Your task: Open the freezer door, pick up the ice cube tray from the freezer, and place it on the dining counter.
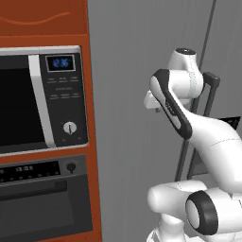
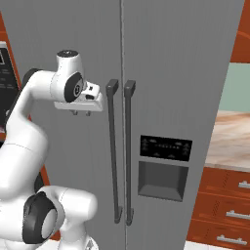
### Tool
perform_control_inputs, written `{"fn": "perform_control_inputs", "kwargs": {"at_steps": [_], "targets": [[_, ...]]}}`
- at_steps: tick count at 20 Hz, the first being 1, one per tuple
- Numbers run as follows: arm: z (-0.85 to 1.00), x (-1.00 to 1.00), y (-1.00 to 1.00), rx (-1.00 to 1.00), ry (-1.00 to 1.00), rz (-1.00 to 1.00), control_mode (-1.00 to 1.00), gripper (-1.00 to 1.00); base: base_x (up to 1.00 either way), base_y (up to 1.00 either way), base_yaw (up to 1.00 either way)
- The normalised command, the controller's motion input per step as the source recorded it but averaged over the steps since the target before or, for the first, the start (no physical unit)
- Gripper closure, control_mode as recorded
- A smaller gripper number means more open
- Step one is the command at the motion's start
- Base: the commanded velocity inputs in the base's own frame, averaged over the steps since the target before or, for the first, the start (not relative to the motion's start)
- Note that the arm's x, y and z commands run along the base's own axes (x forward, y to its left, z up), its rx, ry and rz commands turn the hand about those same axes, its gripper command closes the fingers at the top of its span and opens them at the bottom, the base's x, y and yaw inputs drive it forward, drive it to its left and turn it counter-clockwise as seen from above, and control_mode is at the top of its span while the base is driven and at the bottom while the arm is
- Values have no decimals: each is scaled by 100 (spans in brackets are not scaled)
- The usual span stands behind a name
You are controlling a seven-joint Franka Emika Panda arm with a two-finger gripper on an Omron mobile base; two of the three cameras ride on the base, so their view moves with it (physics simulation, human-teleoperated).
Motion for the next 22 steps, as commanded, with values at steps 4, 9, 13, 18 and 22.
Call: {"fn": "perform_control_inputs", "kwargs": {"at_steps": [4, 9, 13, 18, 22], "targets": [[0, -24, 0, 0, 1, 0, -100, -100, 0, 0, 0], [-6, -90, -5, 0, 0, -1, -100, -100, 0, 0, 0], [-13, -99, -12, 0, 0, -5, -100, -100, 0, 0, 0], [-2, -40, 0, 0, 0, -3, -100, -100, 0, 0, 0], [0, 0, 0, 0, 0, 0, 100, -100, 0, 8, 0]]}}
